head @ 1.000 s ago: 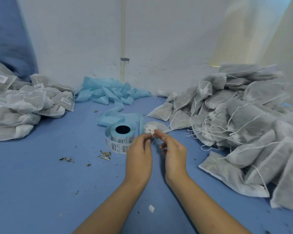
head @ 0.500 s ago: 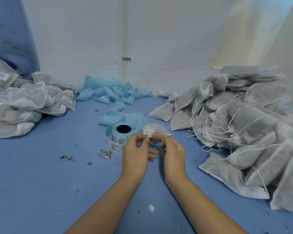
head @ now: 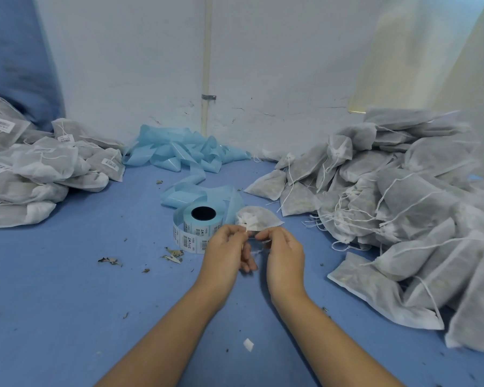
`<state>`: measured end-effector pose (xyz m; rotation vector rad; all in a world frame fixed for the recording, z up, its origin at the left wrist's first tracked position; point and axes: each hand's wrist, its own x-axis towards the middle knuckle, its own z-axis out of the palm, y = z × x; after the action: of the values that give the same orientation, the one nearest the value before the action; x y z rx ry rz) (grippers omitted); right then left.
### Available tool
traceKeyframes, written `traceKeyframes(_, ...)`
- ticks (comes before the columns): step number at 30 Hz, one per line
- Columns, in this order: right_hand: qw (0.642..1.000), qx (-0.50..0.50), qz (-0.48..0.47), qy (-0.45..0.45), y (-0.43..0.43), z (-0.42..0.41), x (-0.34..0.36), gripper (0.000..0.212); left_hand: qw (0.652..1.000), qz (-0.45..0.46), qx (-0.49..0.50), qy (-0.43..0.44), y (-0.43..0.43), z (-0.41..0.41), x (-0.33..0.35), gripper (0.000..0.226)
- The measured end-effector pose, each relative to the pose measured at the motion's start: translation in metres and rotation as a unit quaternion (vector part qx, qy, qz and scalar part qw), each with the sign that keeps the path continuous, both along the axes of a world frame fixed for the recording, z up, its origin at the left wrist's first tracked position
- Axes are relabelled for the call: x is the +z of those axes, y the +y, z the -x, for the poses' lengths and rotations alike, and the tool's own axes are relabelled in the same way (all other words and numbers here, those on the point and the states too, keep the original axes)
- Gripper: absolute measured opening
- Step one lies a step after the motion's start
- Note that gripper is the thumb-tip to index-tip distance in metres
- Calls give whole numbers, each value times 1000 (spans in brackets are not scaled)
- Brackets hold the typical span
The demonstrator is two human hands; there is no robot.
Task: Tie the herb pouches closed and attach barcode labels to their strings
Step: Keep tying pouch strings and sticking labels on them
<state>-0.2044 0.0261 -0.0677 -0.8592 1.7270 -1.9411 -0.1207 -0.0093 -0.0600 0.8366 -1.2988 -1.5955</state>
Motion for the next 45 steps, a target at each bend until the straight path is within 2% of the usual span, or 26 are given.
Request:
traceKeyframes(4,999,41,-22,10,0,-4,2,25,1000,24,-8,-17,1,2,-1,29)
traceKeyframes(8,993,115,-11,-25,-2,-6,2,17,998,50,-18,-43,3,2,-1,31)
traceKeyframes(12,994,92,3,-58,-2,1,3,18,998,34,-37,-41,3,6,-3,33)
traceKeyframes(14,989,99,31,-107,-1,5,4,21,998,23,-37,-46,2,9,-5,36)
traceKeyframes(18,980,95,50,-170,1,10,8,31,994,54,-36,-92,-1,11,-10,42)
traceKeyframes(22,976,76,51,-198,1,11,9,25,994,49,-44,-84,-1,14,-9,44)
traceKeyframes(25,970,101,62,-211,2,12,9,20,996,36,-44,-71,0,15,-9,42)
traceKeyframes(27,962,138,70,-227,3,15,9,17,993,65,-33,-89,2,13,-11,34)
traceKeyframes(29,951,169,75,-246,5,20,12,15,982,134,5,-134,5,9,-13,19)
traceKeyframes(32,946,198,72,-245,5,23,15,17,945,233,93,-209,4,2,-12,8)
traceKeyframes(34,963,179,60,-194,4,22,14,17,889,308,121,-317,3,-5,-10,14)
traceKeyframes(36,990,129,21,-58,4,20,10,18,799,382,140,-442,2,-10,-8,22)
traceKeyframes(37,994,107,-7,23,4,19,8,17,769,403,149,-474,2,-12,-6,25)
traceKeyframes(38,990,91,-34,105,4,18,7,16,753,415,153,-487,2,-12,-5,26)
traceKeyframes(41,944,28,-106,311,4,17,4,18,749,419,153,-490,3,-10,-5,27)
traceKeyframes(45,905,-16,-140,402,6,14,5,14,787,428,123,-426,5,-10,-6,26)
